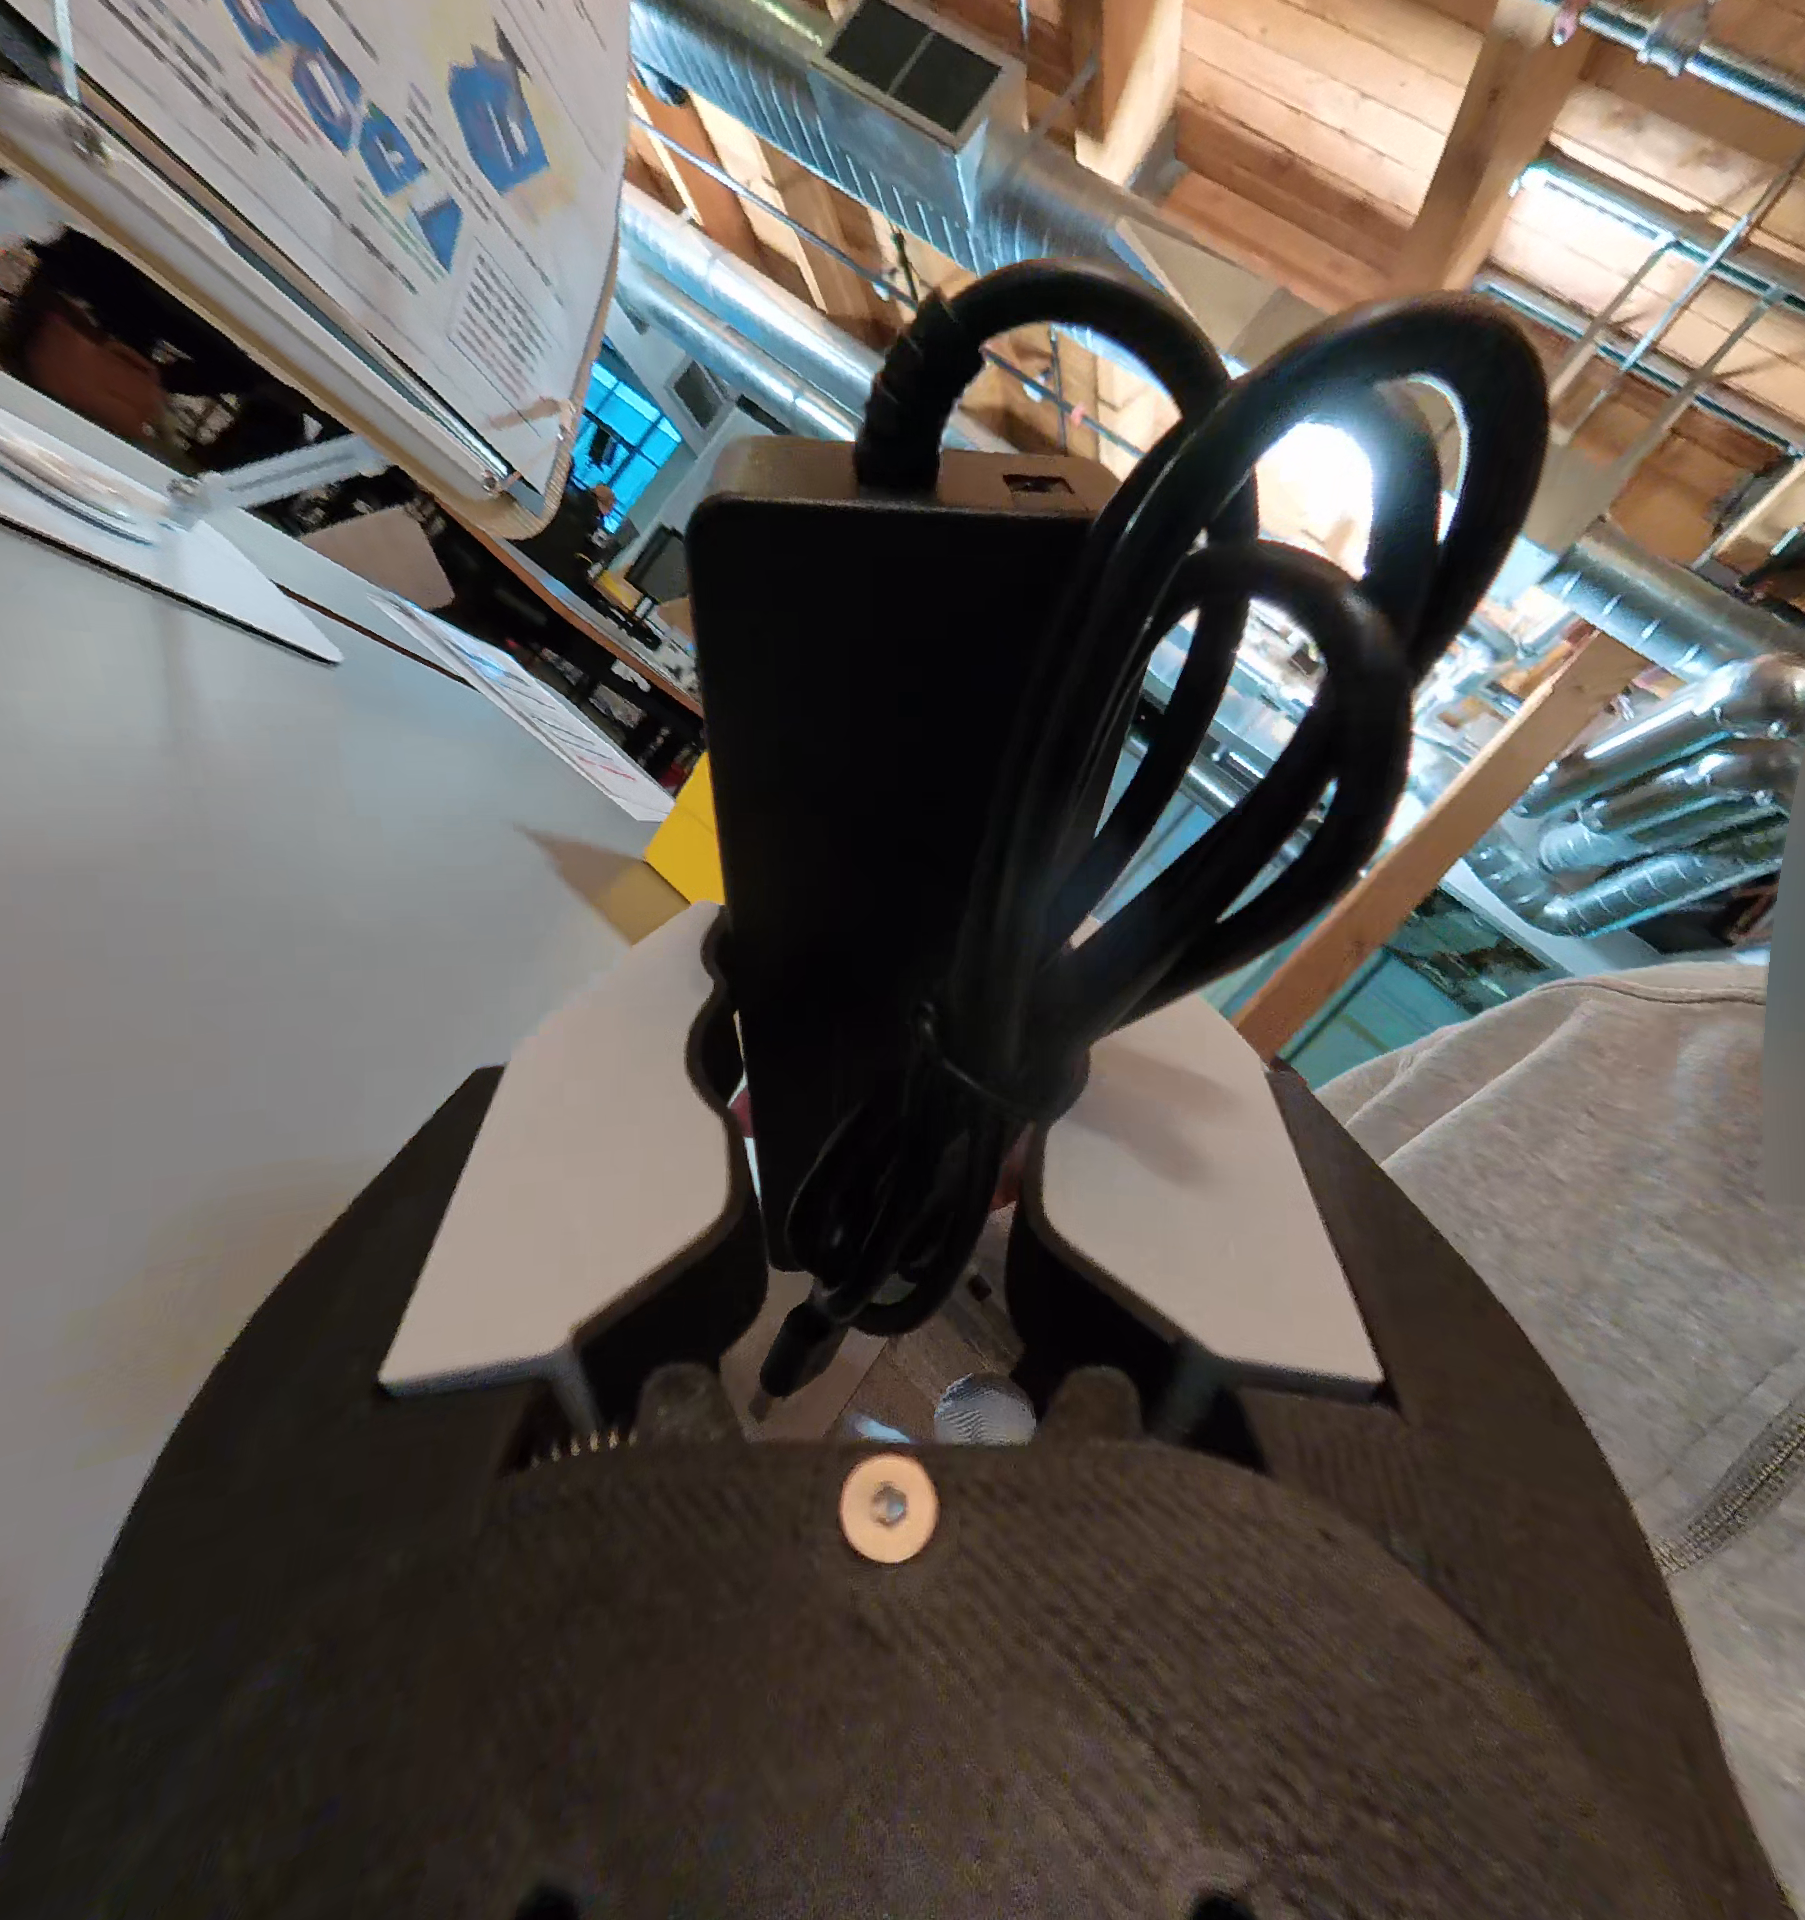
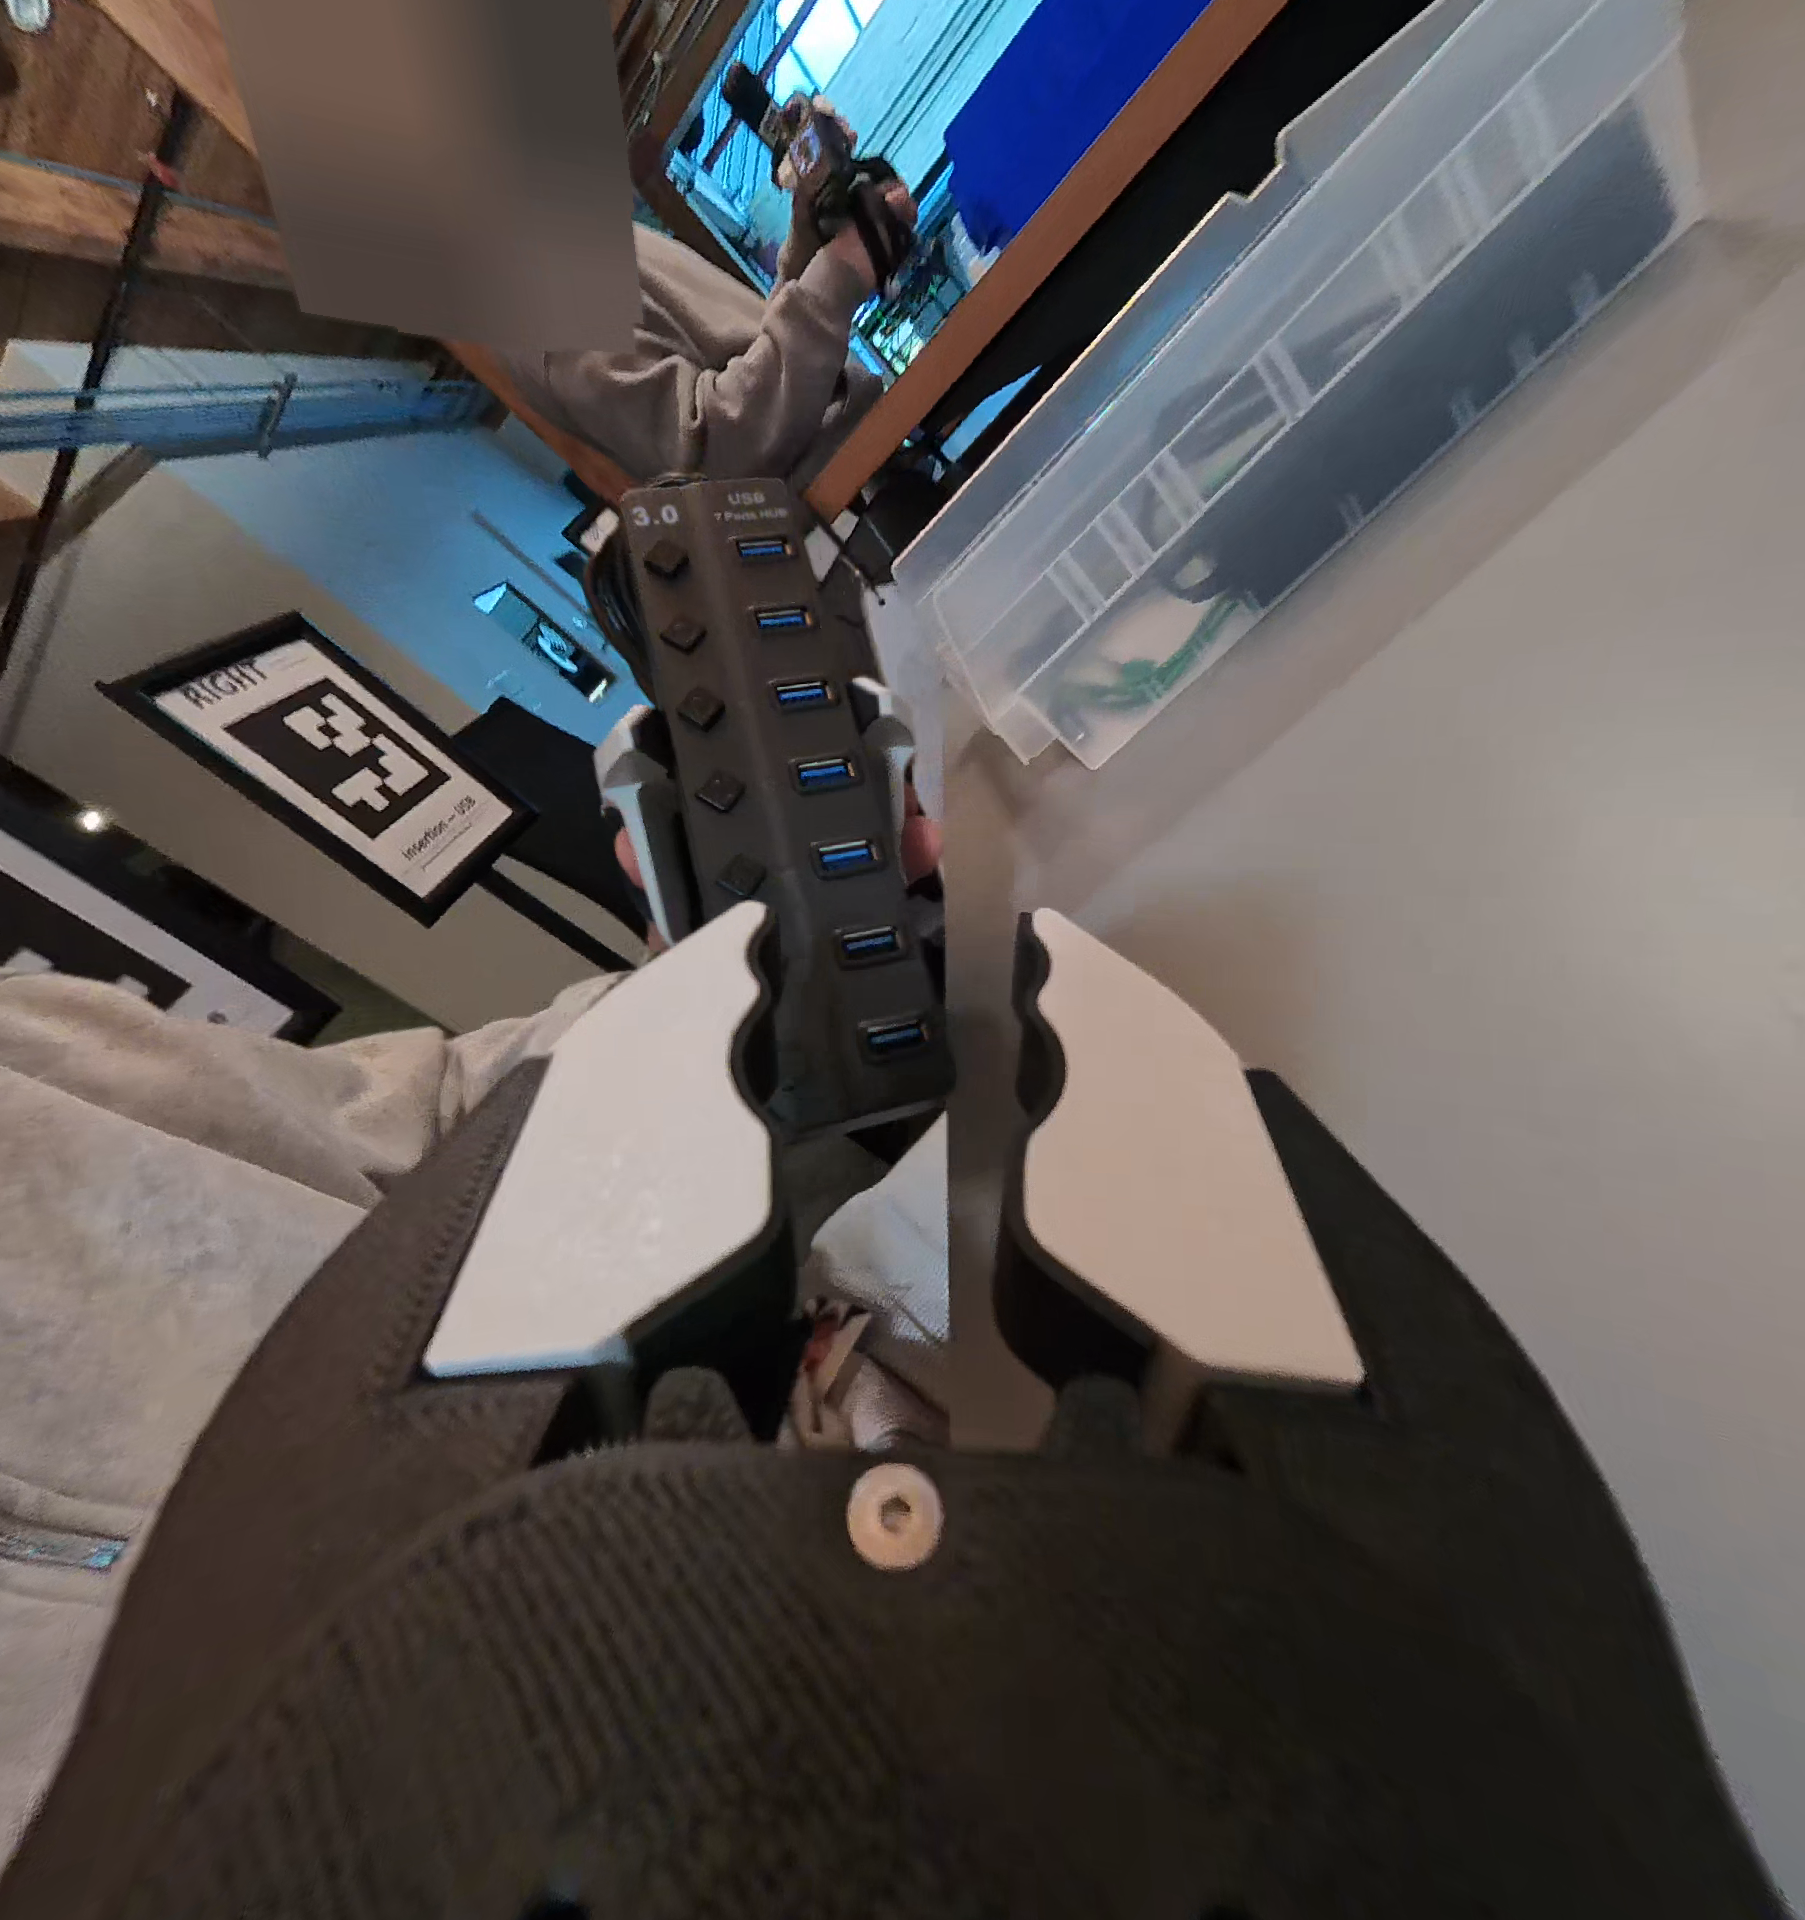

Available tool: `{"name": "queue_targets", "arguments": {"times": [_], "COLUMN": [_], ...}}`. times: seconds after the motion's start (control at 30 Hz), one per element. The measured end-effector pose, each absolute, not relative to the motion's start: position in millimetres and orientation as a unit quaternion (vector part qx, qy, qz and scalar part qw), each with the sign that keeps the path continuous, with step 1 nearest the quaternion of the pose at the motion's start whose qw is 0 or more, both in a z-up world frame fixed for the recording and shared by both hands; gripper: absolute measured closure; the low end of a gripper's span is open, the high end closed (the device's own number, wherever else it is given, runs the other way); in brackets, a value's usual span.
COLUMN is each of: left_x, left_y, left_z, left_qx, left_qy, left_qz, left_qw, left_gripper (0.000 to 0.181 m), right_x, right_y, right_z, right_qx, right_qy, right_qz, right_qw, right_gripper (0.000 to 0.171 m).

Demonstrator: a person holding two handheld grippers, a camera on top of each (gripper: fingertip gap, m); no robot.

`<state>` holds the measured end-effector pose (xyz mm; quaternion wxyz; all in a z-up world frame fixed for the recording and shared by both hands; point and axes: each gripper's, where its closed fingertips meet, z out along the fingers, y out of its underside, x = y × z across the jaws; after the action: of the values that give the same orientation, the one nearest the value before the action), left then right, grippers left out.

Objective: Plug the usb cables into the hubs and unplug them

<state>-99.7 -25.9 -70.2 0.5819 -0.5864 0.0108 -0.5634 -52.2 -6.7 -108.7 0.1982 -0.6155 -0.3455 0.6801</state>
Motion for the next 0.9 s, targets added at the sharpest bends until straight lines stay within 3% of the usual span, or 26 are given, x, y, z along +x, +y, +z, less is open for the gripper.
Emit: {"name": "queue_targets", "arguments": {"times": [0.2, 0.43, 0.67, 0.8, 0.9], "left_x": [-121, -124, -157, -158, -155], "left_y": [-47, -79, -98, -95, -95], "left_z": [-62, -73, -61, -53, -49], "left_qx": [-0.561, -0.570, -0.520, -0.514, -0.511], "left_qy": [-0.042, -0.076, -0.127, -0.101, -0.082], "left_qz": [-0.564, -0.570, -0.591, -0.603, -0.613], "left_qw": [0.604, 0.587, 0.603, 0.602, 0.597], "left_gripper": [0.127, 0.127, 0.127, 0.127, 0.127], "right_x": [-85, -150, -260, -336, -387], "right_y": [-1, -1, -29, -27, -14], "right_z": [-108, -43, -20, -44, -78], "right_qx": [-0.594, -0.503, -0.415, -0.389, -0.352], "right_qy": [-0.456, -0.544, -0.676, -0.767, -0.838], "right_qz": [0.609, 0.579, 0.494, 0.398, 0.285], "right_qw": [0.261, 0.340, 0.355, 0.319, 0.305], "right_gripper": [0.132, 0.134, 0.136, 0.129, 0.137]}}
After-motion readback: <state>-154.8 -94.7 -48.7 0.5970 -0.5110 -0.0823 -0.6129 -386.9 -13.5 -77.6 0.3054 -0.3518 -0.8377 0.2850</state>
